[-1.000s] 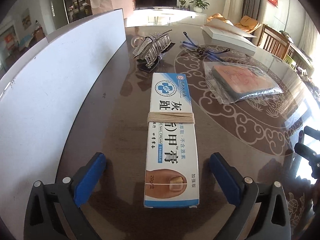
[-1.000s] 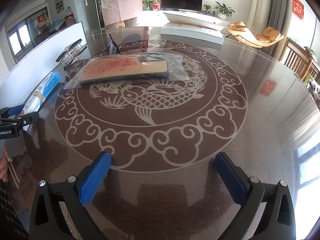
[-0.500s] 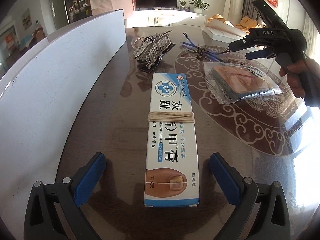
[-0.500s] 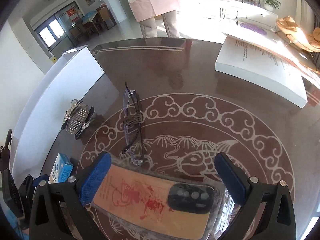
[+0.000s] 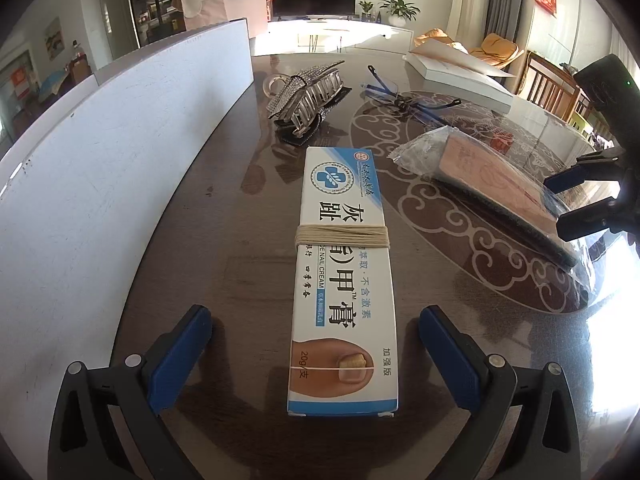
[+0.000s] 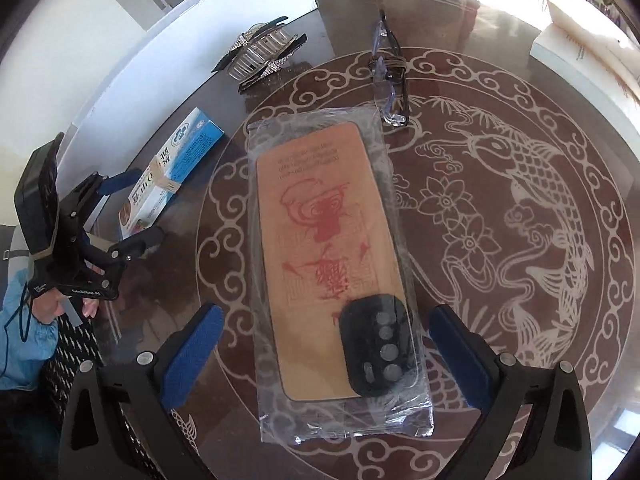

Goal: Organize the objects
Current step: 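Grasp the clear bag with tan board with the right gripper while the left approaches the cream box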

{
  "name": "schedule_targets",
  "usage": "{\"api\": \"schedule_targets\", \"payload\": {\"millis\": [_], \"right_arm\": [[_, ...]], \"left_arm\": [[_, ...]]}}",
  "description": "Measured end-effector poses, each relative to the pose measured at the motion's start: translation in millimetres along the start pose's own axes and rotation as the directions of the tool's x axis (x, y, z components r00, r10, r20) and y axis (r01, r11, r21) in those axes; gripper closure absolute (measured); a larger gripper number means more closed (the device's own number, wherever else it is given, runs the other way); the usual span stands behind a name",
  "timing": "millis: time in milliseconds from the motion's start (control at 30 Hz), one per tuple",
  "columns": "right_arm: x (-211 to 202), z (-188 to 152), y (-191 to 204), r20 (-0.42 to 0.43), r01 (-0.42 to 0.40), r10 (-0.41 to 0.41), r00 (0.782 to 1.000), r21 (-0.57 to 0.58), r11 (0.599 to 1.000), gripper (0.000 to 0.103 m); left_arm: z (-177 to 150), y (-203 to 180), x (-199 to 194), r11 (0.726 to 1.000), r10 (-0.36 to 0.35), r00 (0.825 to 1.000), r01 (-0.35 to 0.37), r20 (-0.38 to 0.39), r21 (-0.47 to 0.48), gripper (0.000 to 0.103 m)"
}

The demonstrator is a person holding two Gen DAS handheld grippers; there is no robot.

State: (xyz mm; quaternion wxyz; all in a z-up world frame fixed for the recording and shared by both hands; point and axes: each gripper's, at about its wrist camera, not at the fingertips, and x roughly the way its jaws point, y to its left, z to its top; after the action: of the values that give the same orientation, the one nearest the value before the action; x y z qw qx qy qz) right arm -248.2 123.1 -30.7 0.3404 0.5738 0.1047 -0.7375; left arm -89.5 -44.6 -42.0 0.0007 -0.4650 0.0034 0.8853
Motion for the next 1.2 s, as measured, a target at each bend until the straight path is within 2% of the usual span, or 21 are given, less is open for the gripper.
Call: {"api": "schedule_targets", "payload": {"millis": [67,167,267,300,333,367,400,467,600,667,767,833,900,1000,1200], "right_arm": [[9,6,8,0.023,0.005,-0.006,1.0,0.028,1.0,0.0],[22,18,29,0.053,0.115,-0.113,0.992,-0.024,0.993,0.0],[36,21,48,0.049,0.239,-0.236,0.971,-0.085,0.967,0.0],[36,20,50,0.06,0.232,-0.228,0.972,-0.07,0.97,0.001],[35,18,51,0.068,0.243,-0.239,0.969,-0.048,0.969,0.003],[31,15,52,0.085,0.251,-0.249,0.965,-0.022,0.968,0.016],[28,12,52,0.096,0.255,-0.254,0.962,0.01,0.967,0.024],[25,-3,51,0.107,0.286,-0.293,0.95,0.077,0.955,0.024],[12,-50,49,0.15,0.335,-0.381,0.912,0.258,0.906,0.024],[6,-73,54,0.163,0.35,-0.41,0.897,0.304,0.886,0.024],[-4,-87,48,0.184,0.353,-0.426,0.886,0.326,0.877,0.021],[-2,-92,54,0.189,0.354,-0.431,0.882,0.335,0.873,0.014],[-3,-100,52,0.185,0.355,-0.433,0.882,0.343,0.87,0.0],[-8,-117,58,0.2,0.358,-0.443,0.874,0.35,0.866,0.0],[-9,-125,62,0.236,0.36,-0.456,0.858,0.358,0.862,0.0]], "left_arm": [[1,0,1,1.0,-0.003,1.0,0.003,0.0,0.0,0.0],[1,1,2,1.0,-0.006,1.0,0.006,0.0,0.002,0.0],[1,1,2,1.0,-0.005,1.0,0.005,0.001,0.002,0.0],[1,1,2,1.0,-0.005,1.0,0.005,0.001,0.002,0.0],[1,1,2,1.0,-0.005,1.0,0.005,0.001,0.002,0.0],[1,0,2,1.0,-0.004,1.0,0.004,0.001,0.001,0.0],[0,0,2,1.0,-0.002,1.0,0.002,0.001,0.001,0.0],[0,1,1,1.0,-0.003,1.0,0.003,0.002,0.0,0.0],[-1,1,1,1.0,-0.003,1.0,0.003,0.002,0.0,0.0],[0,1,1,1.0,-0.003,1.0,0.003,0.002,0.0,0.0],[-1,1,0,1.0,-0.001,1.0,0.001,0.002,-0.001,0.0],[-1,1,0,1.0,-0.001,1.0,0.001,0.002,0.0,0.0],[-1,1,0,1.0,-0.001,1.0,0.001,0.002,0.0,0.0],[-1,1,0,1.0,-0.001,1.0,0.001,0.002,0.0,0.0],[-1,1,0,1.0,-0.001,1.0,0.001,0.002,0.0,0.0]]}}
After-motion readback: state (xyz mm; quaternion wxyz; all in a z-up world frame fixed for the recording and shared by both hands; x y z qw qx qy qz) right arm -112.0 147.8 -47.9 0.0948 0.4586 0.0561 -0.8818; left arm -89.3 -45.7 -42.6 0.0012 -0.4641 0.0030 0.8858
